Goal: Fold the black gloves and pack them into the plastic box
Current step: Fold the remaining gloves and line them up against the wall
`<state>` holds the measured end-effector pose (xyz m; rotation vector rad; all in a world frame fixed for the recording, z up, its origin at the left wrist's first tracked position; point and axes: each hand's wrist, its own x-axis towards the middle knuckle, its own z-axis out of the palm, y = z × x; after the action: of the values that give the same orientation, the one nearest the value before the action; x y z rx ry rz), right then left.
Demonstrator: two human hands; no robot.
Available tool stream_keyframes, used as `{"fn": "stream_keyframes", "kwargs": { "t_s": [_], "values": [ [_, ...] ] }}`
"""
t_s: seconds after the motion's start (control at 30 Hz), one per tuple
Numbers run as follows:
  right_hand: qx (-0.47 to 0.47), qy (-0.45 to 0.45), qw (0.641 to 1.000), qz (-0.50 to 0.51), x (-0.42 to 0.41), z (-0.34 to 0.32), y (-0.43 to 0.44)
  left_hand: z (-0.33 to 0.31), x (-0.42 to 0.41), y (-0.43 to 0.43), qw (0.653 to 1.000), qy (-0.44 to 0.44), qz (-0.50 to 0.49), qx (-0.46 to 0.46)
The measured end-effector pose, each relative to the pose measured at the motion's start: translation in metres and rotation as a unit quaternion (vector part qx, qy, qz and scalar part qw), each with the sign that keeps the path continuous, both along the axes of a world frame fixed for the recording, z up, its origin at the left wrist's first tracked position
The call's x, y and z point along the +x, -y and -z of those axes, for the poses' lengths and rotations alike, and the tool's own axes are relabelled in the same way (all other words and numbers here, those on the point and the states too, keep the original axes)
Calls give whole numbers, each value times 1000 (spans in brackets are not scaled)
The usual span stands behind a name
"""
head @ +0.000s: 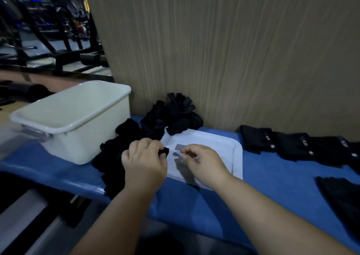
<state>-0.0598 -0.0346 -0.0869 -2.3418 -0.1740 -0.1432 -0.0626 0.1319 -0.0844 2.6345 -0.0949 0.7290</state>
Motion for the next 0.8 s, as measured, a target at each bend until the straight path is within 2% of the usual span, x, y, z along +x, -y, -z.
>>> {"fn": "stream_keyframes", "kwargs": {
  "t_s": [0.17,0.27,0.4,0.63,0.8],
  "values": [
    [-47,-25,998,-28,26,1,-47,2,-5,-32,996,-71,-59,-1],
    [-65,-52,996,-13,35,4,-61,12,0,-39,988,-143,-42,39],
    [-81,-71,994,-5,42,8,-66,22,11,-38,988,-145,-13,48],
    [62,-34,997,41,41,6,-55,27,19,-33,997,-81,20,-4],
    [220,-26,971,85,35,1,-43,24,20,-26,997,-55,36,-30]
  ]
}}
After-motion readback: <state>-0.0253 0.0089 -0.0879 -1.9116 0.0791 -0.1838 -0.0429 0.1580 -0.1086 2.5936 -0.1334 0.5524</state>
